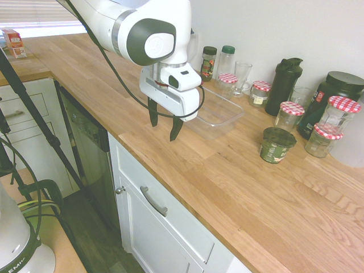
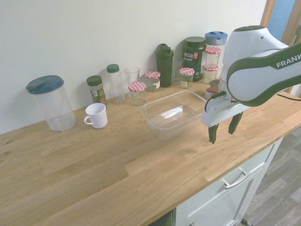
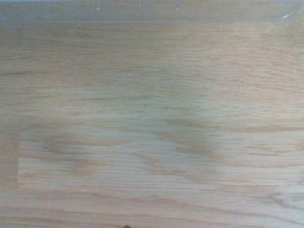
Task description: Put the cereal into the container
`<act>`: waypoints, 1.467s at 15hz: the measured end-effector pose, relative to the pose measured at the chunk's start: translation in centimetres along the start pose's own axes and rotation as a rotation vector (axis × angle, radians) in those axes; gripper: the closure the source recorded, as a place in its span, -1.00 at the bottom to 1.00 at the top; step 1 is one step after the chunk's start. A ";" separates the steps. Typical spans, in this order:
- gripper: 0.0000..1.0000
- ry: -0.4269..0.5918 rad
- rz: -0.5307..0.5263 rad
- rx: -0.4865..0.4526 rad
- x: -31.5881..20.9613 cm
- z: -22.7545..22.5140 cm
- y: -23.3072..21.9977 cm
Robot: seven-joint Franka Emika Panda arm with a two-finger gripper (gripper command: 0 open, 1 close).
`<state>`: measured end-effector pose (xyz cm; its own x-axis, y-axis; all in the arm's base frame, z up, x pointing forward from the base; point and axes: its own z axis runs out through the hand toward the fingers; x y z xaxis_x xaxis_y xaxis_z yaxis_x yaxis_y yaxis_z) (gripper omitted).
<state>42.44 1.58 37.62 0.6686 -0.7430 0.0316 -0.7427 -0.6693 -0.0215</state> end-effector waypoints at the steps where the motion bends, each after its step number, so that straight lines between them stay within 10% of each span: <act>1: -1.00 0.000 0.000 0.000 0.0 0.0 0.0; 11: -1.00 0.119 0.141 0.117 9.9 -9.2 -0.5; 22: -1.00 0.157 0.310 0.117 23.8 -1.5 5.2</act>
<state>54.42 -19.59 39.75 0.3921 -0.9062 0.1585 -0.8936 -0.4161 -0.1681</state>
